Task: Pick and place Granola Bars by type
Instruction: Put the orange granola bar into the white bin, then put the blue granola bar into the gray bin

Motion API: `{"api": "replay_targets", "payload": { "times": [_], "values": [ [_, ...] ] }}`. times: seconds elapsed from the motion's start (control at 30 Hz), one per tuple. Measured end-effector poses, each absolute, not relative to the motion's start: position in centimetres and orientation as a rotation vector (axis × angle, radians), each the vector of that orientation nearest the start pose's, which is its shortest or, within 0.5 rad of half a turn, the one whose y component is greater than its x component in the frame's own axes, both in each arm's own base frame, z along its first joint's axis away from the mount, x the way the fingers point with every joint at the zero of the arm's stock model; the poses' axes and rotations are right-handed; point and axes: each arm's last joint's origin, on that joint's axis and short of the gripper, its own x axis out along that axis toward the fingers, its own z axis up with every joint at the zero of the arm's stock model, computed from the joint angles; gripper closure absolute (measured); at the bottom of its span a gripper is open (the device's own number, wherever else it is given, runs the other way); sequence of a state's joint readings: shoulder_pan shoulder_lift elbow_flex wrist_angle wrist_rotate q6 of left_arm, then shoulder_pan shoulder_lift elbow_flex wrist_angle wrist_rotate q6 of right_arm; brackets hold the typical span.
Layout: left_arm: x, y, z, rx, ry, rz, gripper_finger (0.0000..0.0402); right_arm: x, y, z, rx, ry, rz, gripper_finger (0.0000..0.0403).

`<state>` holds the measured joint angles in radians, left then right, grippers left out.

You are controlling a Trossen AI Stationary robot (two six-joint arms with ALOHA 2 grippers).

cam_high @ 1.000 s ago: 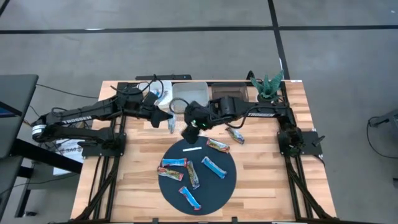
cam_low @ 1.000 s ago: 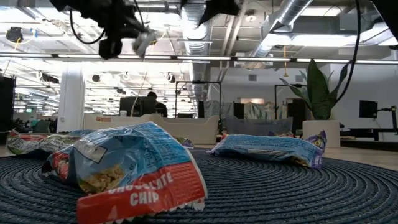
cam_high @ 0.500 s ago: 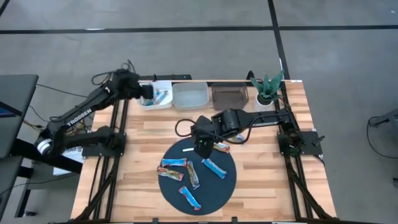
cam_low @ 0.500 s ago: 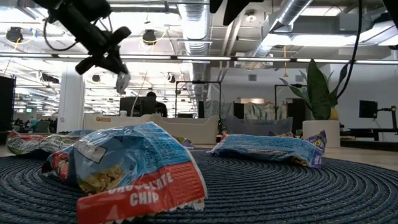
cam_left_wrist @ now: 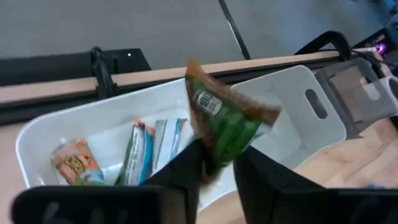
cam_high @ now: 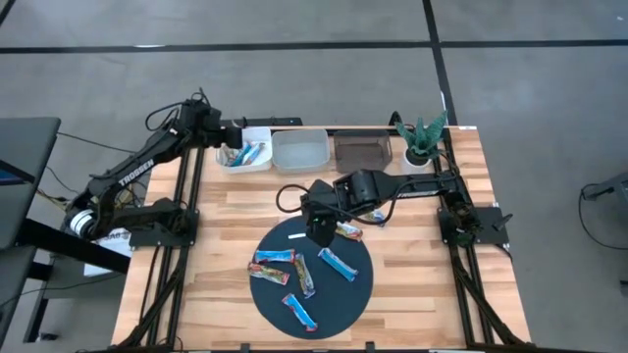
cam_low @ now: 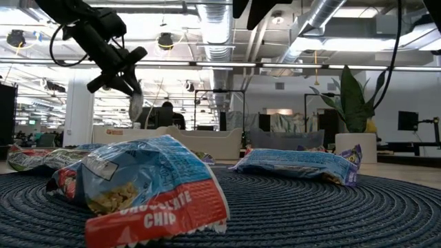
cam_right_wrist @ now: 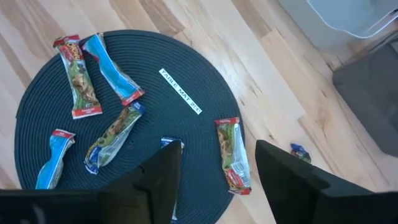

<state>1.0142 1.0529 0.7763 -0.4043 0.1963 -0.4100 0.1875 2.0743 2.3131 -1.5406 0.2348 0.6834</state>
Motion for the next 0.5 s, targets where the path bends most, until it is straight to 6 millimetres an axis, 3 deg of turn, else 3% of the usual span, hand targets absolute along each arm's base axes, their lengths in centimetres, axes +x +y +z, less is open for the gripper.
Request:
{"api": "replay_targets", "payload": {
  "times": [0.27,0.5],
  "values": [
    [11.81,18.19,26.37,-0.758,0.407,0.921,0.0242,39.11,6.74,35.82,0.329,1.186,-0.475,0.0211],
    [12.36,17.61,27.06,-0.741,0.373,0.754,0.0231,38.82,6.87,35.76,0.268,1.223,-0.447,0.0219]
  ]
}}
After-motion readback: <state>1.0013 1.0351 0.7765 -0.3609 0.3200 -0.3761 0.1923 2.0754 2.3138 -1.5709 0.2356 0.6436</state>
